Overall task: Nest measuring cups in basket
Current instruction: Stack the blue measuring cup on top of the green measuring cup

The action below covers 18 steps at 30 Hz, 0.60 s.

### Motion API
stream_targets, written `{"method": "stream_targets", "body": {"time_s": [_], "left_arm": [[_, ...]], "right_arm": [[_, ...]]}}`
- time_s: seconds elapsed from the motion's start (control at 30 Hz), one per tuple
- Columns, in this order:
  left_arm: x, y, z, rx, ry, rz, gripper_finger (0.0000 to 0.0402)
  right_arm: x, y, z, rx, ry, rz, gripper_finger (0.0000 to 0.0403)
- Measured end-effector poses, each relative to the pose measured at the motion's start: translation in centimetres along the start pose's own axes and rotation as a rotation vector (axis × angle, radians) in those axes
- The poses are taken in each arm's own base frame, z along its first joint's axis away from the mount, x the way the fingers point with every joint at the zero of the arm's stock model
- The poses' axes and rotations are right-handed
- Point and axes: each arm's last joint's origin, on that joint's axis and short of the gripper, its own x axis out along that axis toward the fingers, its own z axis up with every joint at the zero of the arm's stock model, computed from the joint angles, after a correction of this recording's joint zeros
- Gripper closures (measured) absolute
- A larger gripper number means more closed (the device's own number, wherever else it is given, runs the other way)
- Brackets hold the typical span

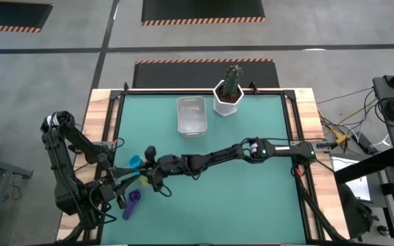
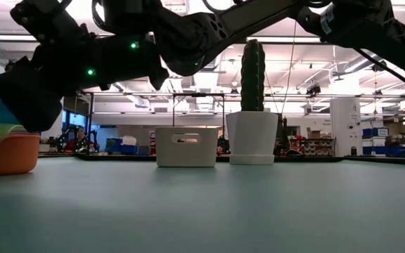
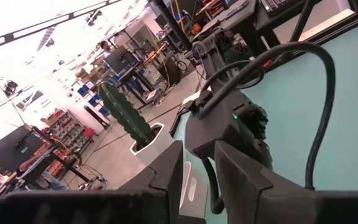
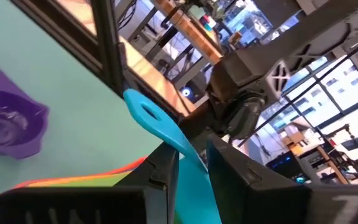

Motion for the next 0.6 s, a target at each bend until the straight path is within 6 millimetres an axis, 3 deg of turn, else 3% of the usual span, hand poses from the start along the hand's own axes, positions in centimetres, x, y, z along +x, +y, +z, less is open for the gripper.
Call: {"method": "stream_targets", "body": {"time_s": [0.6], "left_arm": [[0.0, 0.0, 0.0, 0.000, 0.001, 0.000, 0.0326]], "right_arm": [[-0.3, 1.4, 0.5, -0.015, 0.121, 0.041, 0.0332]]}}
